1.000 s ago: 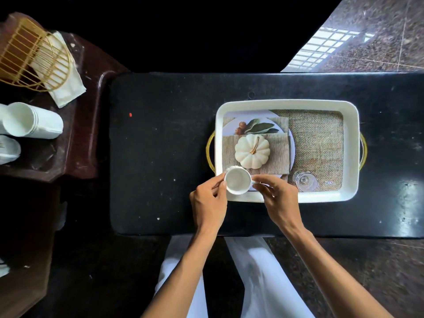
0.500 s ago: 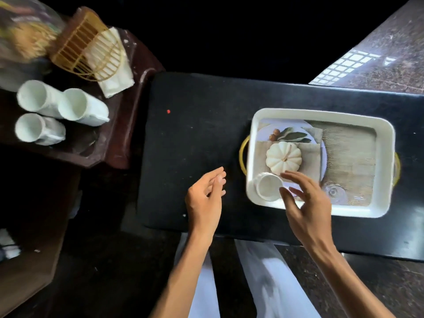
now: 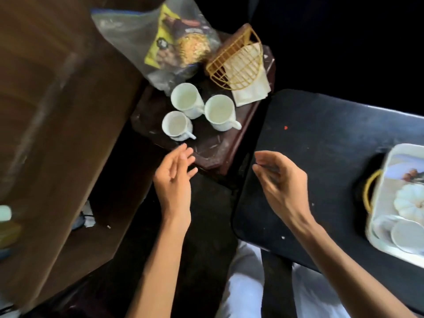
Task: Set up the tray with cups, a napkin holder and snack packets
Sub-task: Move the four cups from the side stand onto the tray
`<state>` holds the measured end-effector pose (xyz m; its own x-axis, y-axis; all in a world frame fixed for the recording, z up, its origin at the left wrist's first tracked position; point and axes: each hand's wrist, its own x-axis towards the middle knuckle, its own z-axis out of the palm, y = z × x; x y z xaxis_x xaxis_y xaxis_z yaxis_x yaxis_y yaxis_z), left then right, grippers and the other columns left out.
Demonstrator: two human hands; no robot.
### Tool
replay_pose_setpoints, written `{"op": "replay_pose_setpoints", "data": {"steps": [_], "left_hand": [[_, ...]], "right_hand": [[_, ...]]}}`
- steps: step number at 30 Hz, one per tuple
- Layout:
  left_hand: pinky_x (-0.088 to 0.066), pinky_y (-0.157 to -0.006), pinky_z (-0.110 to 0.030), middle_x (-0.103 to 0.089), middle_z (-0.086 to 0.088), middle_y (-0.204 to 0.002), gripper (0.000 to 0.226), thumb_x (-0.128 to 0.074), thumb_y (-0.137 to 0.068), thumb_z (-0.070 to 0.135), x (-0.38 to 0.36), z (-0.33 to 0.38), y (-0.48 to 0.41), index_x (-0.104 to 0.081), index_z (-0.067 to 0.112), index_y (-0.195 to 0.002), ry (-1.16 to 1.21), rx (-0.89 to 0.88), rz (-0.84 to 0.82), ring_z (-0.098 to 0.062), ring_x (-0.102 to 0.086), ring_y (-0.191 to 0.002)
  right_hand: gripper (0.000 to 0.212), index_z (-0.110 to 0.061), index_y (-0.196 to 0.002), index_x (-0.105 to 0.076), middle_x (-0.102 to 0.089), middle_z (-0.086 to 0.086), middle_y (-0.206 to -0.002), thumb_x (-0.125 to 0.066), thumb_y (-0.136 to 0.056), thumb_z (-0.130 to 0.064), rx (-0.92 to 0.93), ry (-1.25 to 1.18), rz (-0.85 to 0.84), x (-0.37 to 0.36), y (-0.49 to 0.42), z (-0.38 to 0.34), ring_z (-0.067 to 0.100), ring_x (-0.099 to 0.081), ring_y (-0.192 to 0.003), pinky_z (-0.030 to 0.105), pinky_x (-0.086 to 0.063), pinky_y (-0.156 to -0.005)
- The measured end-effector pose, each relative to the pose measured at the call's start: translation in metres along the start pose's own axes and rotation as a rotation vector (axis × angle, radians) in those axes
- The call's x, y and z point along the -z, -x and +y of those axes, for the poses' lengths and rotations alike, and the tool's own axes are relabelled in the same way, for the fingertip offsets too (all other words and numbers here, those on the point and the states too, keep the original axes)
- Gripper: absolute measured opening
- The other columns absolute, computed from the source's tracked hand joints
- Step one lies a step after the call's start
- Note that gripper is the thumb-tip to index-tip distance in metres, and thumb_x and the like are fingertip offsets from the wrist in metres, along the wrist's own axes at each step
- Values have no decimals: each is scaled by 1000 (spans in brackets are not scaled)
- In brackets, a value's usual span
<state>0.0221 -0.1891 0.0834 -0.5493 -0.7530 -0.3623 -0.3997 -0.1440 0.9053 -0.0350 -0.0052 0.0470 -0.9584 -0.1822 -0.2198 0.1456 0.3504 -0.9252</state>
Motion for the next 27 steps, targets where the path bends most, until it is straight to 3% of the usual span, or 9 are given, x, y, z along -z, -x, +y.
{"op": "replay_pose_setpoints", "data": {"steps": [6,11,16,19,21,27], "left_hand": [[-62,-83,-26,-75,4,-108,26,-48,-107,21,29,2,-77,-67,15,-124,108,54,105,-12,-74,-108],[-61,-87,-26,-72,-5,-115,29,-45,-108,25,30,-2,-117,-67,14,-124,122,51,138,-14,-71,-107],[-58,-91,-26,-71,-3,-121,35,-41,-109,32,22,-10,-130,-67,17,-126,100,84,14,-15,-69,-117],[-59,-93,-26,-68,-6,-134,41,-39,-110,33,17,-13,-128,-66,11,-132,69,58,-39,-16,-65,-124],[-58,-97,-29,-67,-8,-138,43,-37,-110,33,16,-13,-125,-66,10,-132,55,42,-49,-17,-63,-128],[-60,-92,-25,-68,-5,-135,41,-39,-109,35,17,-8,-96,-70,13,-125,109,74,11,-18,-63,-129]], "right_hand": [[22,-9,-113,-71,-74,0,-105,-69,-91,-5,22,-8,-99,-83,-32,-24,1,-71,-91,15,-56,-84],[28,-12,-118,-68,-69,-3,-108,-71,-90,-9,9,7,-102,-126,-50,-27,-15,-63,-88,3,-49,-79],[25,-12,-115,-68,-73,1,-111,-71,-90,-7,-50,-52,-72,-151,-63,-27,6,-69,-98,20,-56,-89],[21,-12,-109,-71,-74,-5,-102,-70,-90,-5,-43,-59,-28,-160,-67,-25,-7,-68,-90,4,-50,-78],[18,-12,-107,-72,-74,-7,-98,-70,-90,-6,-41,-69,7,-164,-67,-25,-9,-68,-87,2,-49,-77],[16,-13,-107,-74,-76,-1,-97,-67,-93,-10,-17,-55,-15,-154,-54,-28,9,-72,-88,35,-60,-82]]}}
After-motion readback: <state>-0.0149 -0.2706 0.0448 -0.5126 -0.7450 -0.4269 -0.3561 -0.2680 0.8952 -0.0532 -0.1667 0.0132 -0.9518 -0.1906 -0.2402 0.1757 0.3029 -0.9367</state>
